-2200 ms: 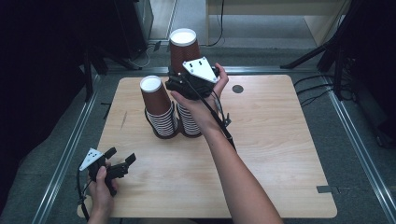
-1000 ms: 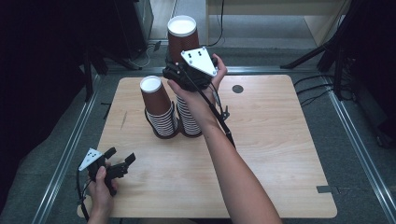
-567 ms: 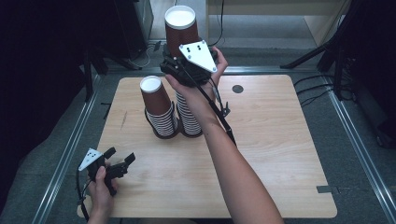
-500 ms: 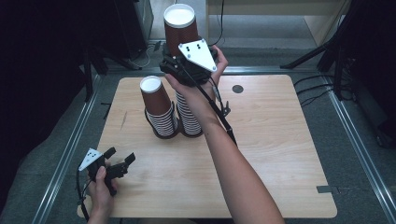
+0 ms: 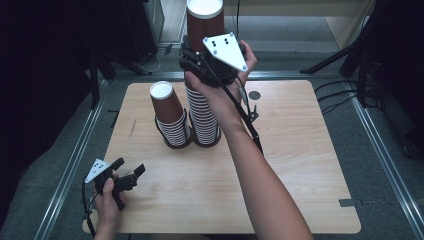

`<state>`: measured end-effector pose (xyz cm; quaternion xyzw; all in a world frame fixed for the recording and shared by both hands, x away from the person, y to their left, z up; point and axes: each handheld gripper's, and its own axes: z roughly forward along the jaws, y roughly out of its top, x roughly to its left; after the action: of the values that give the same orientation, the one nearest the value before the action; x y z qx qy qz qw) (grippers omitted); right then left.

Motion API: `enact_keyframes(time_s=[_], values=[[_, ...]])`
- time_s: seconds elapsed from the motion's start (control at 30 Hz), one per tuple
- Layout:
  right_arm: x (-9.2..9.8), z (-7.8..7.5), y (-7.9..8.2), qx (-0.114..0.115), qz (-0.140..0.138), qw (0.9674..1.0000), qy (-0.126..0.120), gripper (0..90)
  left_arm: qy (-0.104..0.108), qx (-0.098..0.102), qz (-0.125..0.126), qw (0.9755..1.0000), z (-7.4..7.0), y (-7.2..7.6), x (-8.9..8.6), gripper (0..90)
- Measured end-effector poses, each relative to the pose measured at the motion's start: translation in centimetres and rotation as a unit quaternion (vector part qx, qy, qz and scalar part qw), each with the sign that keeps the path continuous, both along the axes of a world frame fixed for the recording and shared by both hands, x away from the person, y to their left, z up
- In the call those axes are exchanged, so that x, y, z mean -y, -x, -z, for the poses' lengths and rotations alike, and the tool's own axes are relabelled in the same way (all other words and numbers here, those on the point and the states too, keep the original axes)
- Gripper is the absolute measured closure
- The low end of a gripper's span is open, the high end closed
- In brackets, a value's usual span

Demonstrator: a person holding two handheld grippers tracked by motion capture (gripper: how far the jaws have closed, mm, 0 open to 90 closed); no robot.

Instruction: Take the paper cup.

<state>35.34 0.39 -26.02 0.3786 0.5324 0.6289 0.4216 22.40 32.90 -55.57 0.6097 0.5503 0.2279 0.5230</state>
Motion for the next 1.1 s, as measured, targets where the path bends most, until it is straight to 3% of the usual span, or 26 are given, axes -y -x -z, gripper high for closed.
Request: enact_keyframes(time_s=[0.63, 1.1], values=[[3.7, 0.1, 0.6, 0.002, 0.027, 0.9996, 0.002, 13.5, -0.005, 0.000, -0.001, 1.0000, 0.0, 0.0, 0.1, 0.0], [6.0, 1.9, 1.2, -0.009, 0.040, 0.9991, 0.012, 13.4, -0.007, 0.000, -0.001, 1.0000, 0.0, 0.0, 0.2, 0.0]])
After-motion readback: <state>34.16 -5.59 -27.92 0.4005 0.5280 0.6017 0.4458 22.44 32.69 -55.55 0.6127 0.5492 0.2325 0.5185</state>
